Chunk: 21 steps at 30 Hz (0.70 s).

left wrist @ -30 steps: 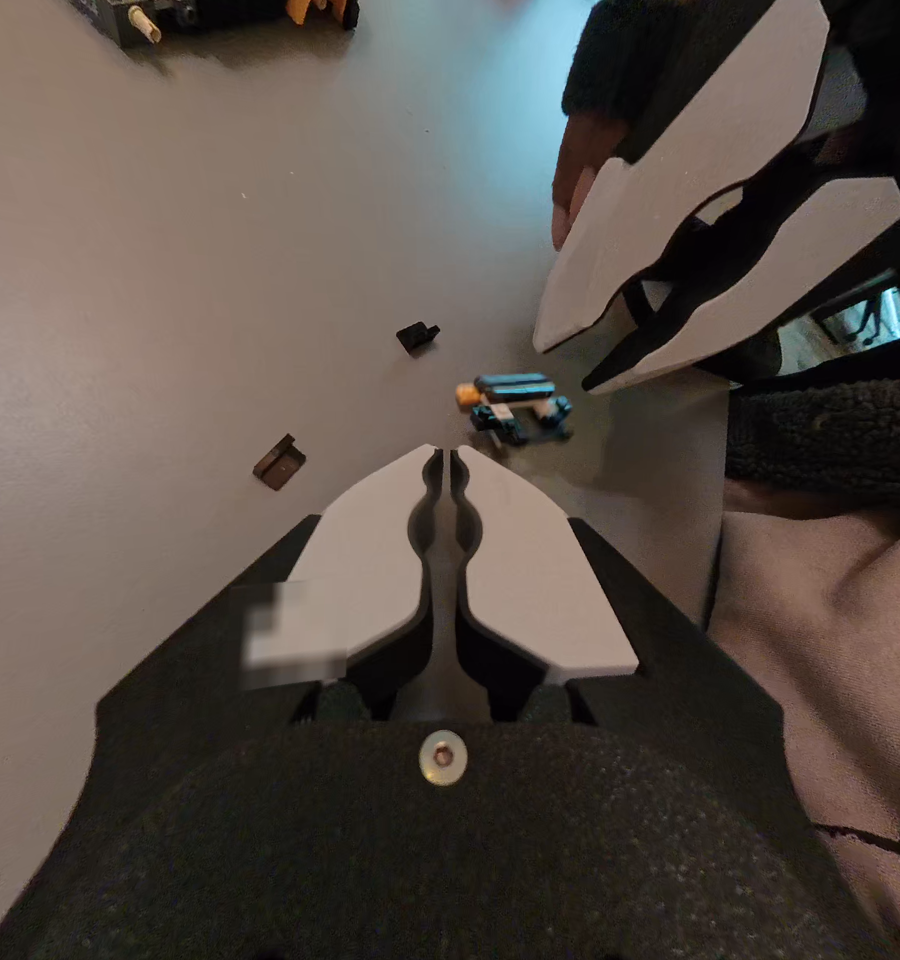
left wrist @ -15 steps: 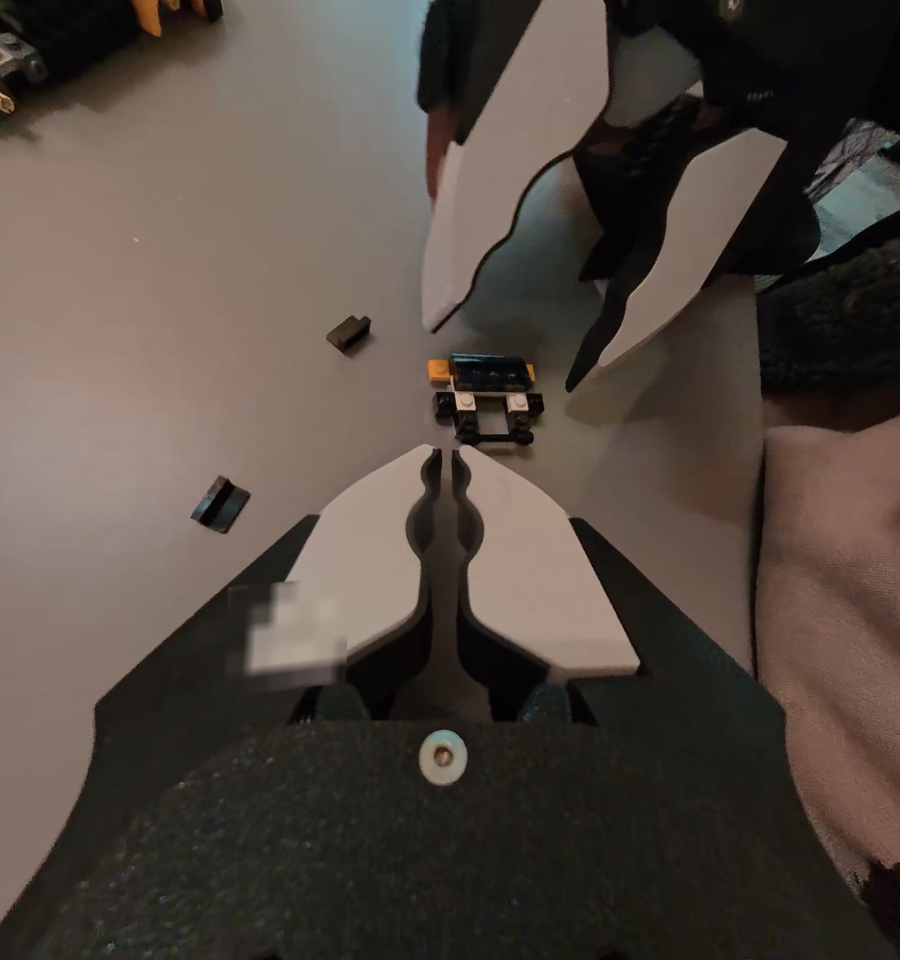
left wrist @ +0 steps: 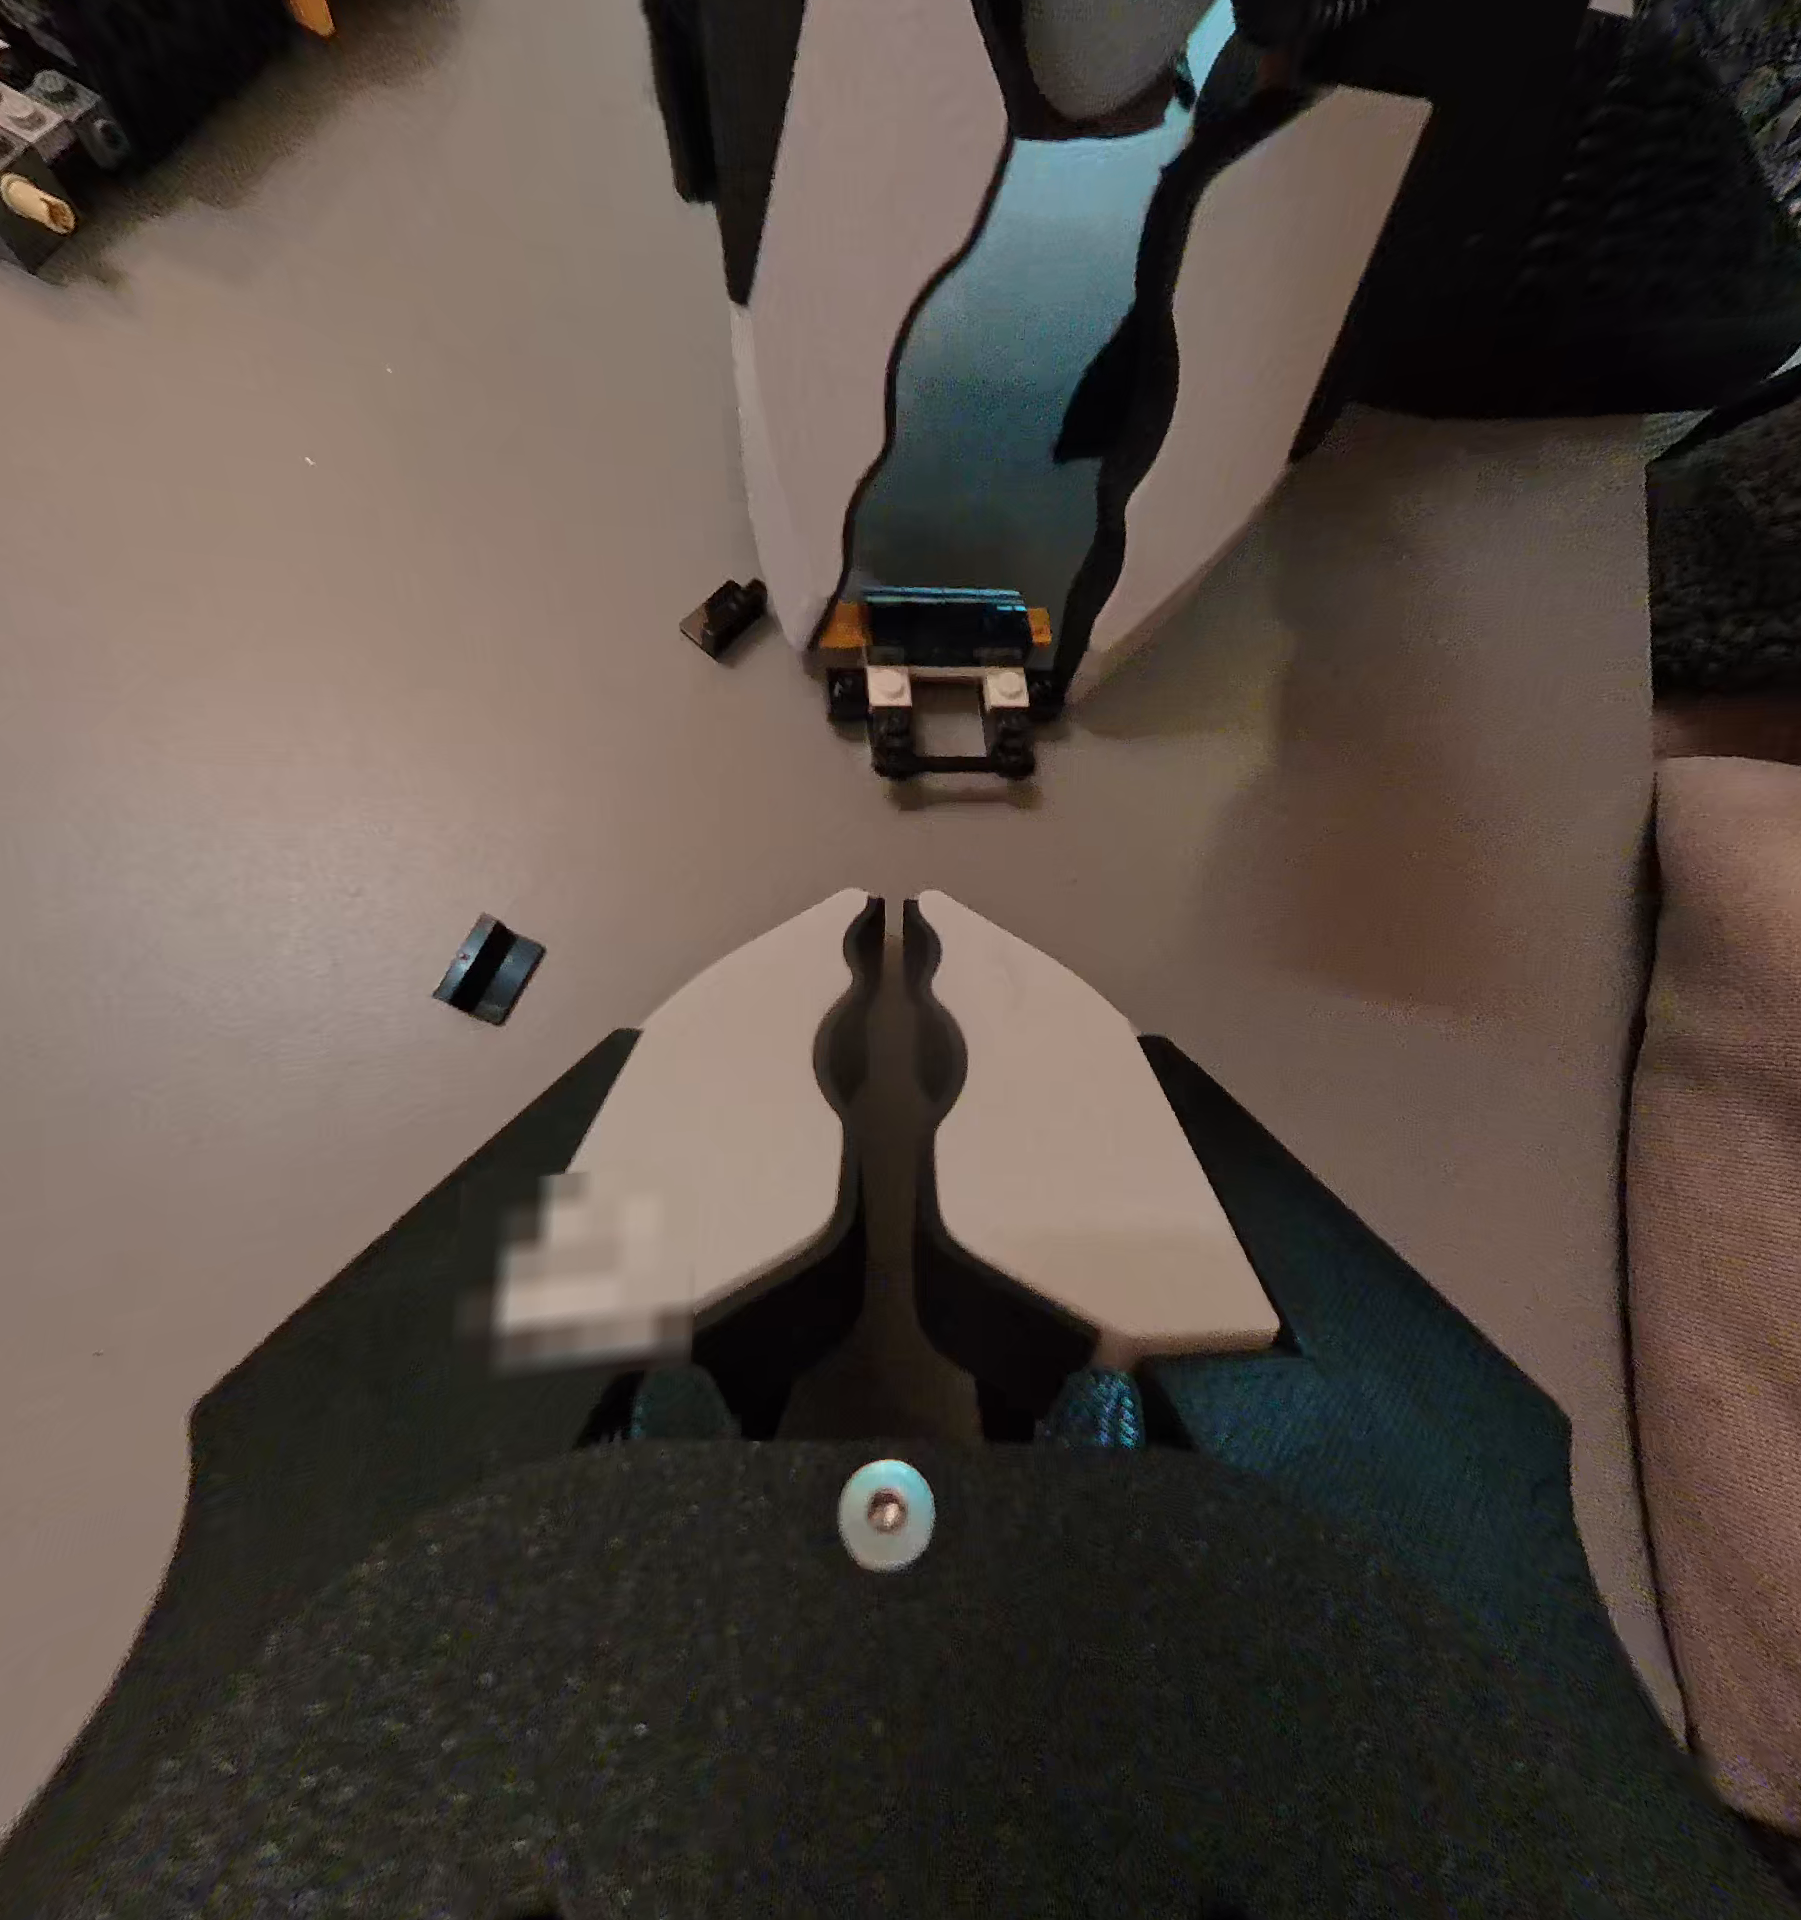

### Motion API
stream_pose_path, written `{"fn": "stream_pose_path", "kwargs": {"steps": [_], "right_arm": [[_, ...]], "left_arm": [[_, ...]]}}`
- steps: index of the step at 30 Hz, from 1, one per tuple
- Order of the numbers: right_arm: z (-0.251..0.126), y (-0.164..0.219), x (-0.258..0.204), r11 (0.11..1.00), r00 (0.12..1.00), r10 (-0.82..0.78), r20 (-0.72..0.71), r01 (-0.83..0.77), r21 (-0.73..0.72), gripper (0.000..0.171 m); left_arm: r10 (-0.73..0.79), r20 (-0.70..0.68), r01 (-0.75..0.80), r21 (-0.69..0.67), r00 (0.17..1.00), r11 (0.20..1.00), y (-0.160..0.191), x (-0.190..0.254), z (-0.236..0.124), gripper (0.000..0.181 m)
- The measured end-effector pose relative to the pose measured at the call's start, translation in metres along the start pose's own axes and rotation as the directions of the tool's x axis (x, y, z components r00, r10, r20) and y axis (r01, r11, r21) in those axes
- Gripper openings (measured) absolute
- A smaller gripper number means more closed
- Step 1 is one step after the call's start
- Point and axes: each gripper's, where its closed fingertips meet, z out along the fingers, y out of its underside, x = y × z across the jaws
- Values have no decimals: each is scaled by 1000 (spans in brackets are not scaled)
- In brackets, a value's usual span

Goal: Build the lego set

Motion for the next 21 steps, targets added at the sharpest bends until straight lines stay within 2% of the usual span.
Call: {"fn": "stream_pose_path", "kwargs": {"steps": [8, 15, 21], "right_arm": [[-7, -5, 15, 998, 1000, 25, 16, -26, 61, 50], [-28, -31, 15, 955, 992, 101, 79, -119, 272, 50], [-54, -63, 10, 860, 969, 131, 210, -216, 461, 50]], "left_arm": [[29, 44, -29, -21, 999, 999, 3, -4, 0, 3], [48, 94, -46, -21, 994, 999, 2, -10, -1, 1], [58, 142, -55, -25, 988, 998, 1, -15, -4, 0]]}}
